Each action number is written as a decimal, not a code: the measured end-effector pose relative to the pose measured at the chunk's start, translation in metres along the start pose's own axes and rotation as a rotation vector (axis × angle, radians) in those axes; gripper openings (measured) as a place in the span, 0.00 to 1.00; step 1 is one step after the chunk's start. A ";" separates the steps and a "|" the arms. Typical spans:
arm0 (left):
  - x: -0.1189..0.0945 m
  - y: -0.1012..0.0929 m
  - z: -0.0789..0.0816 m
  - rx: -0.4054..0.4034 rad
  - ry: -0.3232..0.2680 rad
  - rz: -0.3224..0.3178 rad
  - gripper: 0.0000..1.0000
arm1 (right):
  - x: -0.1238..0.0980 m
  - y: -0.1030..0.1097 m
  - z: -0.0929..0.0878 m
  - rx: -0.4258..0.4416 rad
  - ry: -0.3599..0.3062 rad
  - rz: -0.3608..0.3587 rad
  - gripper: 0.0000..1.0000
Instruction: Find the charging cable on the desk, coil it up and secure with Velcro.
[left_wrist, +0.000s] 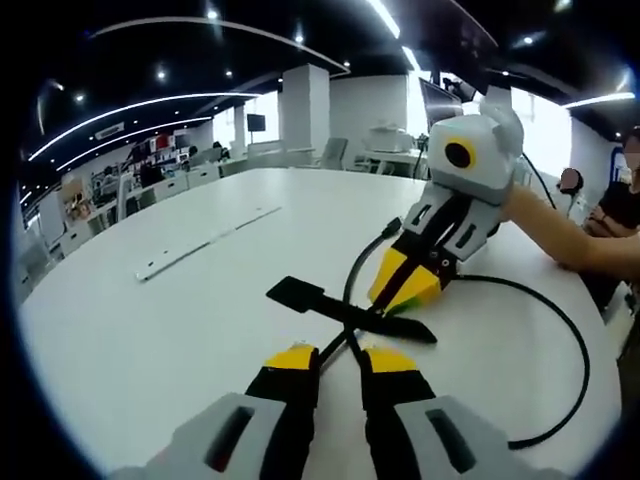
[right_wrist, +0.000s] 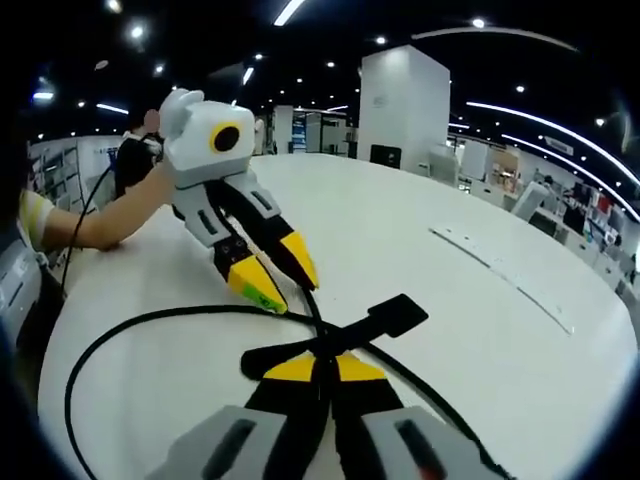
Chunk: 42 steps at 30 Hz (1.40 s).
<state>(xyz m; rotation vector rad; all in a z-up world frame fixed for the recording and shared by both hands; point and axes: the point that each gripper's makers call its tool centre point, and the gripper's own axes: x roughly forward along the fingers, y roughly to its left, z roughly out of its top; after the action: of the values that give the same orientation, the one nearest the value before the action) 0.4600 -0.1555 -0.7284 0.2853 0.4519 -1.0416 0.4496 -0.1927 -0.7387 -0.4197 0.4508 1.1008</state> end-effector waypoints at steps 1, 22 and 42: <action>0.000 0.000 0.000 0.000 0.001 0.000 0.19 | 0.000 0.000 0.000 -0.006 0.003 -0.002 0.10; 0.001 0.001 -0.001 -0.017 0.000 0.003 0.19 | -0.007 0.053 0.029 -0.621 0.071 0.045 0.29; 0.001 -0.002 -0.003 -0.020 -0.001 0.004 0.19 | -0.006 0.025 0.029 -0.701 0.130 -0.122 0.25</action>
<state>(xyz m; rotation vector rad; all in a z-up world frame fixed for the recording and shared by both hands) 0.4582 -0.1558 -0.7314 0.2673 0.4606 -1.0331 0.4289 -0.1718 -0.7140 -1.1245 0.1337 1.0962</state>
